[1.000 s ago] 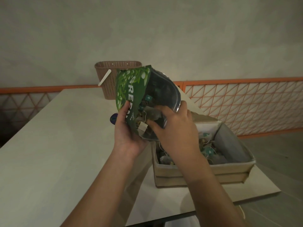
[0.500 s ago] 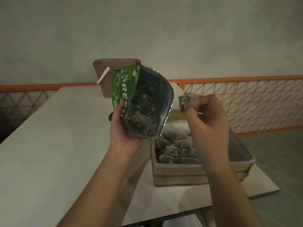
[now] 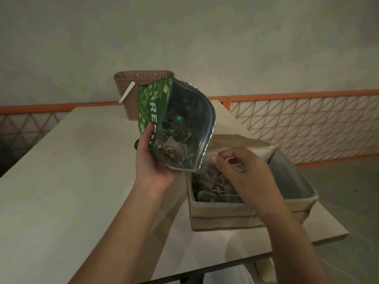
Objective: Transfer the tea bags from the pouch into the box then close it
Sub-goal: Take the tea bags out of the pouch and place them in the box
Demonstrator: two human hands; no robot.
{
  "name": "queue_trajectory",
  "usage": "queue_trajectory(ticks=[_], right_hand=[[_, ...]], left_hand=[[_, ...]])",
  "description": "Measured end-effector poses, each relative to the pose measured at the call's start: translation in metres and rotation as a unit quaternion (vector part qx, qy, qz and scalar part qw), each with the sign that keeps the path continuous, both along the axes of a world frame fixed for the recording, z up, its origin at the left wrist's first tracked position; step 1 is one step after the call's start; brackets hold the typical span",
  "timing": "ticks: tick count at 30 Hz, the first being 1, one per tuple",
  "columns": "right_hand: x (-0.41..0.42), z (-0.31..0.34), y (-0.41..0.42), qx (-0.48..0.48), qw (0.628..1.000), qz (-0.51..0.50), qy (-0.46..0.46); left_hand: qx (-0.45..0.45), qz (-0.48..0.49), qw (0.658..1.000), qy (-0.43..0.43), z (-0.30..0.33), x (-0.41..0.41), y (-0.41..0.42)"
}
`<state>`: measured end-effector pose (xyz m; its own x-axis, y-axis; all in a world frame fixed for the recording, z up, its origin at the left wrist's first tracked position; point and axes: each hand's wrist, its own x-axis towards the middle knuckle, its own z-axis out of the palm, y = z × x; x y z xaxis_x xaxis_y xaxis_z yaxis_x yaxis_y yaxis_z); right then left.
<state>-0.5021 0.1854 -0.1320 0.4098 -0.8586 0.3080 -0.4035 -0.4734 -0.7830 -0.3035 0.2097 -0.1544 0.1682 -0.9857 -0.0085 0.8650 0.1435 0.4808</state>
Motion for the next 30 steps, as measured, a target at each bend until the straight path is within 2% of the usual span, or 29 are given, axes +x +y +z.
queue_trajectory(ticks=[2,5,7,11,13,15,19,22,27,30], right_hand=[[0.003,0.001,0.002,-0.031,0.999,-0.022,-0.036],[0.010,0.010,0.010,-0.089,0.983,-0.040,-0.156],[0.018,0.016,0.016,-0.141,0.975,-0.039,-0.167],[0.040,0.019,0.023,-0.256,0.964,-0.033,-0.068],[0.052,0.020,0.023,-0.300,0.951,-0.060,0.037],[0.063,0.020,0.022,-0.330,0.923,-0.111,0.160],[0.078,0.018,0.021,-0.318,0.896,-0.154,0.269],[0.079,0.011,0.022,-0.308,0.899,-0.139,0.279],[0.063,0.015,0.023,-0.254,0.939,-0.070,0.221],[0.045,0.026,0.026,-0.194,0.976,-0.007,0.096]], left_hand=[[-0.001,-0.002,1.000,-0.003,0.000,0.001,-0.001],[-0.007,-0.002,1.000,-0.011,0.001,-0.001,0.000],[-0.008,0.003,1.000,-0.015,0.002,-0.003,0.000],[-0.007,0.010,1.000,-0.012,0.008,-0.007,0.003],[-0.003,0.017,1.000,-0.004,0.010,-0.009,0.004],[0.003,0.029,1.000,-0.005,0.011,-0.010,0.004],[0.018,0.051,0.998,-0.014,0.009,-0.010,0.003],[0.023,0.053,0.998,-0.027,0.008,-0.011,0.003],[0.013,0.057,0.998,-0.020,0.014,-0.013,0.006],[0.008,0.057,0.998,-0.023,0.016,-0.013,0.006]])
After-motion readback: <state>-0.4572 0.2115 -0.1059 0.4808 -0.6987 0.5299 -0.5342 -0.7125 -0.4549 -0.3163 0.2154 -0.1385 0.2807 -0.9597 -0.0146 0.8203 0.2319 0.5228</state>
